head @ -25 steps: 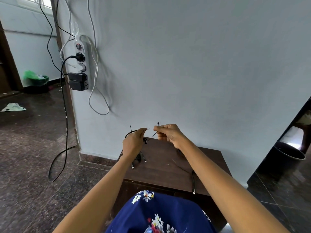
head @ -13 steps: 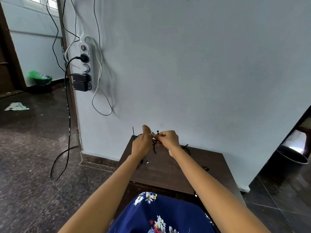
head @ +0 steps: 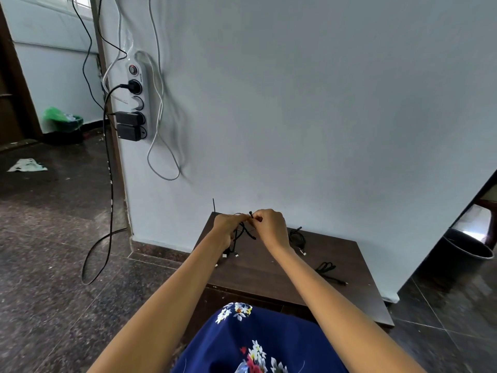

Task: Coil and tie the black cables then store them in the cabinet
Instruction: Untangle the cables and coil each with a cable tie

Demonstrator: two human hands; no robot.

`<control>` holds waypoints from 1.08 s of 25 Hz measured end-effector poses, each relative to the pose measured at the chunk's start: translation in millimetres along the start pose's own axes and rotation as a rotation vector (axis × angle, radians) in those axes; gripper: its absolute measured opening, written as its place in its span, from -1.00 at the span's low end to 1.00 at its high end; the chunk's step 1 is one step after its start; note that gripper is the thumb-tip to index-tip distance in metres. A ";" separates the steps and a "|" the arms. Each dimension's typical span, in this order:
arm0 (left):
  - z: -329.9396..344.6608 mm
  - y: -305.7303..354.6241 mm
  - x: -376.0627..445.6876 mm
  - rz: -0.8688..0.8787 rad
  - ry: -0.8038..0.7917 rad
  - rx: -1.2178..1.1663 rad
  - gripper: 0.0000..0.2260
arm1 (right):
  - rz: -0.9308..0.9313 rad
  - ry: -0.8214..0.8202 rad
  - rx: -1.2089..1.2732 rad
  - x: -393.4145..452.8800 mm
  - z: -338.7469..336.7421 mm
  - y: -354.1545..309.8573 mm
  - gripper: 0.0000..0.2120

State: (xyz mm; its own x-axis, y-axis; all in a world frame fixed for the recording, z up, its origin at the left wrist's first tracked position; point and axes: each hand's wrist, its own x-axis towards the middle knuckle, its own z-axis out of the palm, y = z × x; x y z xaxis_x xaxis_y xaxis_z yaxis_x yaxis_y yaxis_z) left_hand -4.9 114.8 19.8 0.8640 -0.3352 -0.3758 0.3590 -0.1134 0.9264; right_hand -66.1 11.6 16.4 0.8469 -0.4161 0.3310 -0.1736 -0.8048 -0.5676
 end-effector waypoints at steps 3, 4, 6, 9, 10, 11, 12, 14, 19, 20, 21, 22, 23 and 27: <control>-2.8 1.3 -1.3 -0.040 0.031 -0.100 -0.87 | 0.018 0.043 0.182 -4.2 2.7 0.4 -0.87; -4.0 1.5 -1.4 -0.042 0.028 -0.133 -0.88 | 0.044 0.084 0.263 -4.7 3.1 2.3 -0.79; -7.5 1.7 -0.4 -0.037 0.010 -0.163 -0.90 | 0.071 0.128 0.345 -4.5 4.3 5.8 -0.77; -10.3 1.0 1.1 -0.039 -0.035 -0.132 -0.88 | 0.091 0.125 0.412 -5.9 7.3 6.1 -0.81; -10.2 0.7 1.5 -0.040 -0.044 -0.126 -0.87 | 0.101 0.128 0.443 -6.7 8.5 5.2 -0.83; -10.3 0.6 1.7 -0.042 -0.050 -0.124 -0.87 | 0.119 0.129 0.475 -7.4 9.2 3.5 -0.84; -10.3 0.0 1.9 -0.045 -0.051 -0.125 -0.88 | 0.135 0.131 0.497 -6.9 10.2 3.2 -0.84; -10.6 -1.5 2.6 -0.049 -0.053 -0.125 -0.88 | 0.140 0.131 0.480 -6.5 10.4 1.3 -0.84; -12.1 -3.7 4.1 -0.055 -0.053 -0.136 -0.86 | 0.143 0.133 0.435 -9.6 13.0 -0.6 -0.85; -12.2 -3.9 4.3 -0.054 -0.055 -0.135 -0.86 | 0.146 0.146 0.452 -10.0 13.9 -0.4 -0.85; -12.0 -4.1 4.6 -0.054 -0.057 -0.132 -0.86 | 0.151 0.159 0.471 -10.7 13.9 -1.3 -0.86; -11.7 -4.4 5.1 -0.056 -0.057 -0.131 -0.86 | 0.151 0.171 0.481 -10.7 14.3 -2.2 -0.86; -11.6 -4.7 5.7 -0.058 -0.057 -0.133 -0.86 | 0.147 0.178 0.475 -11.0 14.4 -3.8 -0.86; -9.6 -4.6 6.3 -0.066 -0.057 -0.147 -0.84 | 0.131 0.184 0.393 -10.7 15.6 -7.7 -0.85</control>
State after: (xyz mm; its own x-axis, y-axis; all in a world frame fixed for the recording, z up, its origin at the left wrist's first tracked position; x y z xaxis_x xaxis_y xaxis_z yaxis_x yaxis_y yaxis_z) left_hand 2.3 122.2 13.0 0.8171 -0.3842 -0.4299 0.4654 -0.0006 0.8851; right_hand -66.0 28.8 5.5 0.7207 -0.6009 0.3457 -0.0394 -0.5335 -0.8449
